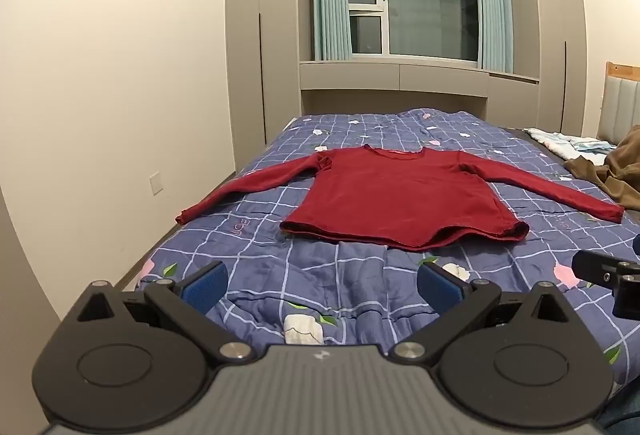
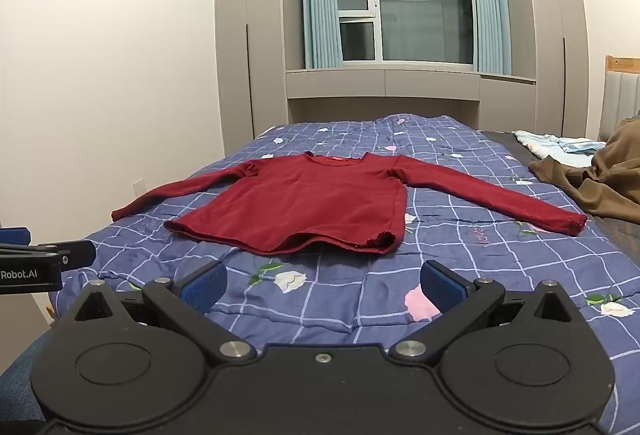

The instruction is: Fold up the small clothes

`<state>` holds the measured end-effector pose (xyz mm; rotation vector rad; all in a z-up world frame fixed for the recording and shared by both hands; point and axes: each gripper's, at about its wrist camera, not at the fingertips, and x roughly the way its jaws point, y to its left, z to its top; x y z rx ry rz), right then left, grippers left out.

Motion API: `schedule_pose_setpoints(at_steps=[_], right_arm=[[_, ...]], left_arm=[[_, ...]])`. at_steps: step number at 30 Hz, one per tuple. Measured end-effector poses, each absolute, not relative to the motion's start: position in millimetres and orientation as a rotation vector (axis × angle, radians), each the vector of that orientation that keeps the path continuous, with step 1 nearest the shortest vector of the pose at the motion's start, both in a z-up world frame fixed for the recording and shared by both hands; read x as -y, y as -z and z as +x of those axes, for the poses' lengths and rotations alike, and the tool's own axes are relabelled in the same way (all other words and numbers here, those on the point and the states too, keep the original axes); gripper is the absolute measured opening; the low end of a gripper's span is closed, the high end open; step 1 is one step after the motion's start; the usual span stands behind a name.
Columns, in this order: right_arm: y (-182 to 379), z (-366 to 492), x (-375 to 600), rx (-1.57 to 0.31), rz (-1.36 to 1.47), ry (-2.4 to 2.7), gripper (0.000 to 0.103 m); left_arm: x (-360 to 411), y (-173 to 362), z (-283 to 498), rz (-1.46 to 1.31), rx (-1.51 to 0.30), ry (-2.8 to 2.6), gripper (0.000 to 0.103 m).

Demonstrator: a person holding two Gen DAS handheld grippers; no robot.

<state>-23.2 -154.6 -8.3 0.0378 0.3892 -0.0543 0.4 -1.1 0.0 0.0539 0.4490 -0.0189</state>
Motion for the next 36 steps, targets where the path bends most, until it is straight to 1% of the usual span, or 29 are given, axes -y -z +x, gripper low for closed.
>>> schedule_pose_setpoints(at_steps=[16, 36], right_arm=[[8, -23, 154, -0.391, 0.037, 0.053, 0.103], [8, -22, 153, -0.387, 0.038, 0.055, 0.103]], left_arm=[[-3, 9, 7, 0.037, -0.456, 0.021, 0.103], [-7, -1, 1, 0.032, -0.455, 0.014, 0.103]])
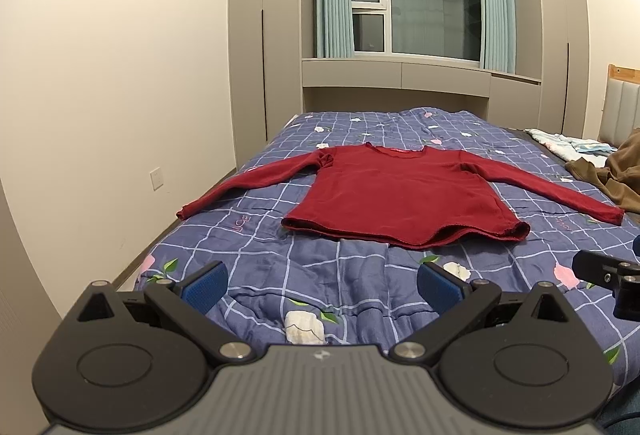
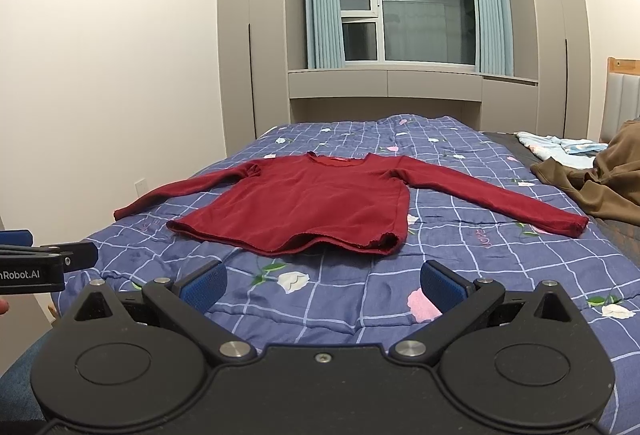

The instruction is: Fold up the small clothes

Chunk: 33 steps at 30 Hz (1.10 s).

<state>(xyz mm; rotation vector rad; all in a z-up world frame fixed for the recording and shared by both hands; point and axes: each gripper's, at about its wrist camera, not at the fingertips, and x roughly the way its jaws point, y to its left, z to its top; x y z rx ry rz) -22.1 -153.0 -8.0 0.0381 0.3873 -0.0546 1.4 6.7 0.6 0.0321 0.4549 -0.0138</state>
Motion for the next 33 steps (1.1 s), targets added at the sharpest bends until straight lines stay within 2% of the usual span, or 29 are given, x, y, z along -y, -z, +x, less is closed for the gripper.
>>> schedule_pose_setpoints(at_steps=[33], right_arm=[[10.0, -23.8, 151.6, -0.399, 0.037, 0.044, 0.103]], left_arm=[[-4.9, -0.7, -0.2, 0.026, -0.454, 0.012, 0.103]])
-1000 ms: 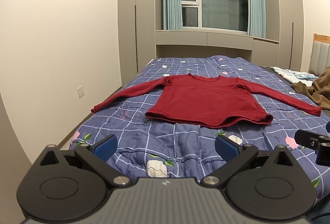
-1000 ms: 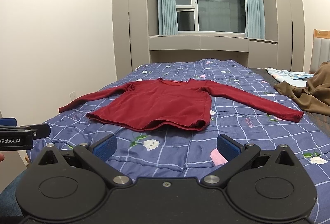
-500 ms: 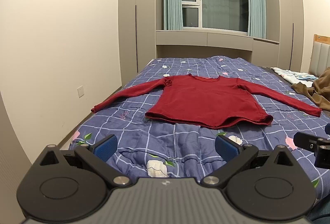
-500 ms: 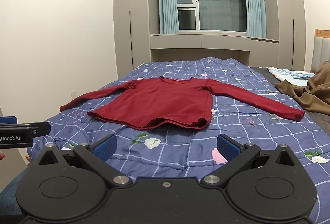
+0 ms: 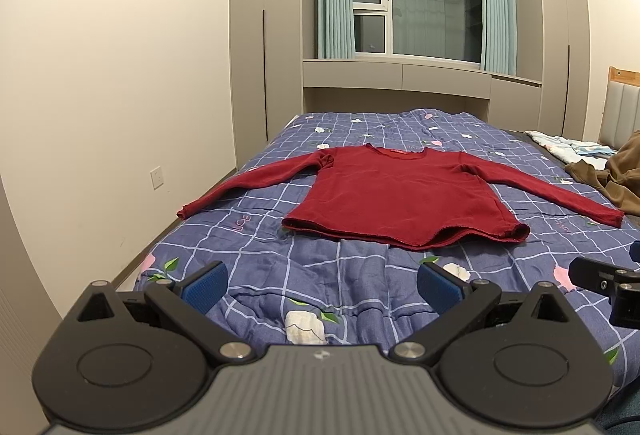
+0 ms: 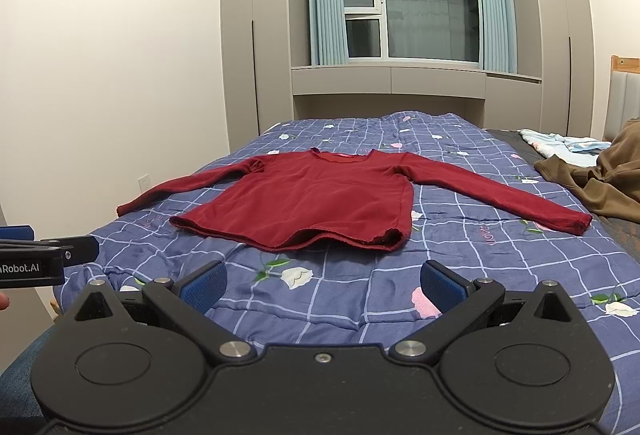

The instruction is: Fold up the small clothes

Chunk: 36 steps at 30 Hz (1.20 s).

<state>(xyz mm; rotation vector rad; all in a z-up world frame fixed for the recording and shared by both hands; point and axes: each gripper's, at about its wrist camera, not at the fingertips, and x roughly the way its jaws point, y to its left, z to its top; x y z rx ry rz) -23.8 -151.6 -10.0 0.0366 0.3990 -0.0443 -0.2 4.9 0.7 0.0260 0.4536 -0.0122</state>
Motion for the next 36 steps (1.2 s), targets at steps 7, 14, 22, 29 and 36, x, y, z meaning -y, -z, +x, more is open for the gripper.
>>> schedule_pose_setpoints(at_steps=[7, 14, 22, 29, 36], right_arm=[[10, -23, 151, -0.399, 0.037, 0.045, 0.103], [10, -23, 151, -0.399, 0.036, 0.045, 0.103], [11, -22, 151, -0.403, 0.038, 0.045, 0.103], [14, -16, 153, -0.436, 0.034, 0.036, 0.103], [22, 7, 163, -0.485, 0.038, 0.041, 0.103]], left_arm=[[-5, -1, 0, 0.026, -0.454, 0.012, 0.103], [-5, 0, 0, 0.025, -0.454, 0.012, 0.103], [-7, 1, 2, 0.025, -0.463, 0.013, 0.103], [-5, 6, 17, 0.037, -0.495, 0.018, 0.103], [1, 15, 45, 0.056, -0.546, 0.016, 0.103]])
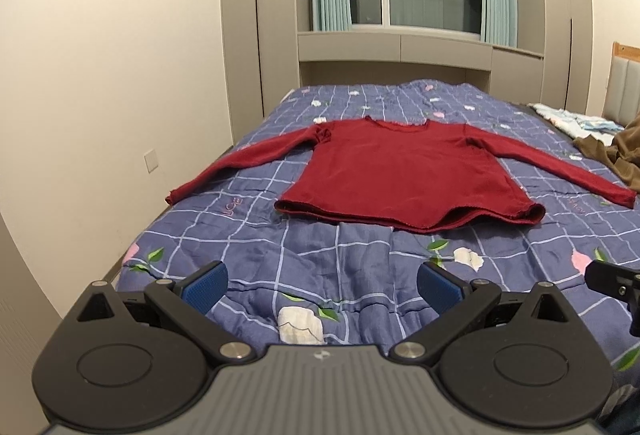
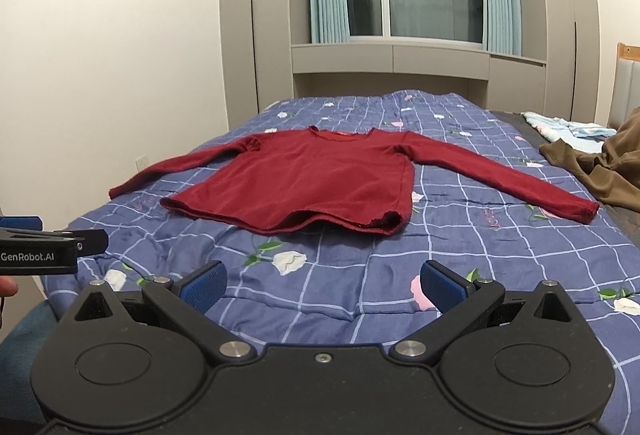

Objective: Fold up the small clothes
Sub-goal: 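Grasp the red sweater's sleeve cuff with the right gripper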

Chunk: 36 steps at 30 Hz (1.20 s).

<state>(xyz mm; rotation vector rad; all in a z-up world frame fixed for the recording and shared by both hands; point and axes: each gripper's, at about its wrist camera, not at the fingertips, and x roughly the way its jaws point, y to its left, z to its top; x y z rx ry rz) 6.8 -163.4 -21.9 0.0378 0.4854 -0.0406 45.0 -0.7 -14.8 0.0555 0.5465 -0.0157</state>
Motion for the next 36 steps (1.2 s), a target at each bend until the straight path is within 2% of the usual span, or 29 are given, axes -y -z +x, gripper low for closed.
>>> schedule_pose_setpoints(at_steps=[16, 26, 33, 36], right_arm=[[43, 86, 225, -0.525, 0.079, 0.067, 0.103], [31, 149, 322, -0.559, 0.195, 0.285, 0.103], [42, 179, 407, -0.546, 0.383, 0.488, 0.102], [49, 189, 436, -0.545, 0.448, 0.534, 0.098]], left_arm=[[44, 19, 151, 0.163, -0.613, 0.038, 0.103], [96, 4, 239, 0.207, -0.644, 0.130, 0.103], [148, 5, 308, 0.266, -0.637, 0.220, 0.103], [172, 10, 337, 0.285, -0.638, 0.267, 0.103]])
